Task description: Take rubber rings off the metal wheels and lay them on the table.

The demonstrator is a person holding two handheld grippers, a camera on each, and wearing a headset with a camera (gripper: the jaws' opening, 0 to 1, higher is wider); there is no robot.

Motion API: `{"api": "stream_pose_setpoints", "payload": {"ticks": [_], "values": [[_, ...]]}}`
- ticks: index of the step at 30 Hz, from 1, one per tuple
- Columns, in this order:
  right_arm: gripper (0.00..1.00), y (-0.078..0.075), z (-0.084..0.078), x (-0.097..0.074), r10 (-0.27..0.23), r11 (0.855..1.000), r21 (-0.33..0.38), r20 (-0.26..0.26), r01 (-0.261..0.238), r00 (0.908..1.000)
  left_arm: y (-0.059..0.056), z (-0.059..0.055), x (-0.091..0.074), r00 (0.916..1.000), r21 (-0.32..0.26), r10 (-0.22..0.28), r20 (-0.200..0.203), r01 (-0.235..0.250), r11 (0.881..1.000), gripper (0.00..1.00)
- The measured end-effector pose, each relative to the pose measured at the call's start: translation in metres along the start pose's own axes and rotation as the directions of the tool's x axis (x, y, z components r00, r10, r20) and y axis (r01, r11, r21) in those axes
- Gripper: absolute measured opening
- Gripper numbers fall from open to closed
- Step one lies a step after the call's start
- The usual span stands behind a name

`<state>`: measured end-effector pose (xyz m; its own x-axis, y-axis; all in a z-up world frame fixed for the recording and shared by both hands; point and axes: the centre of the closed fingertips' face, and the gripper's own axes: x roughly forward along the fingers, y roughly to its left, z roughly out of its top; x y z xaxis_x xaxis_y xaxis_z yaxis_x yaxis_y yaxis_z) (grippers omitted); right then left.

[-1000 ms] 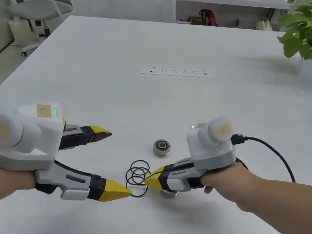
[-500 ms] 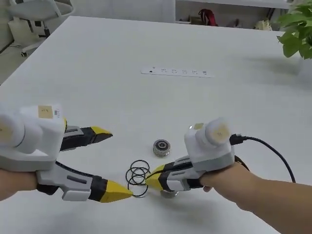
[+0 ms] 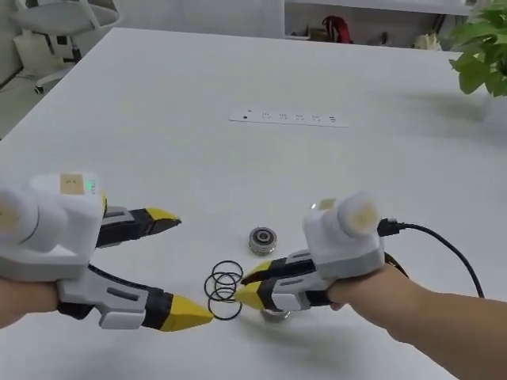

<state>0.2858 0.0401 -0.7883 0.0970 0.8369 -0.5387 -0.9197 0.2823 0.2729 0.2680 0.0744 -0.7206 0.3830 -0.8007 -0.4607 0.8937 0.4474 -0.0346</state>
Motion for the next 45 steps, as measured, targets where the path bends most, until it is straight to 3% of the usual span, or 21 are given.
{"api": "stream_pose_setpoints", "payload": {"ticks": [13,27,36,45], "values": [[0.23,-0.009,0.020,-0.029,-0.049,0.999,-0.009,0.082,0.050,0.9954,0.005,0.007,-0.005,0.9997,0.003,0.020,0.015,-0.020,1.000,0.87],[0.38,-0.014,0.023,-0.065,-0.109,0.992,-0.049,0.135,0.116,0.9848,0.008,0.008,-0.010,0.9992,0.017,0.040,0.009,-0.040,0.999,0.89],[0.58,-0.019,0.025,-0.086,-0.151,0.983,-0.074,0.185,0.167,0.9711,0.011,0.008,-0.015,0.9982,0.029,0.060,0.007,-0.060,0.998,0.91],[0.79,-0.027,0.015,-0.107,-0.204,0.969,-0.093,0.212,0.228,0.9557,0.015,0.003,-0.019,0.9966,0.045,0.082,-0.006,-0.082,0.996,0.95]]}}
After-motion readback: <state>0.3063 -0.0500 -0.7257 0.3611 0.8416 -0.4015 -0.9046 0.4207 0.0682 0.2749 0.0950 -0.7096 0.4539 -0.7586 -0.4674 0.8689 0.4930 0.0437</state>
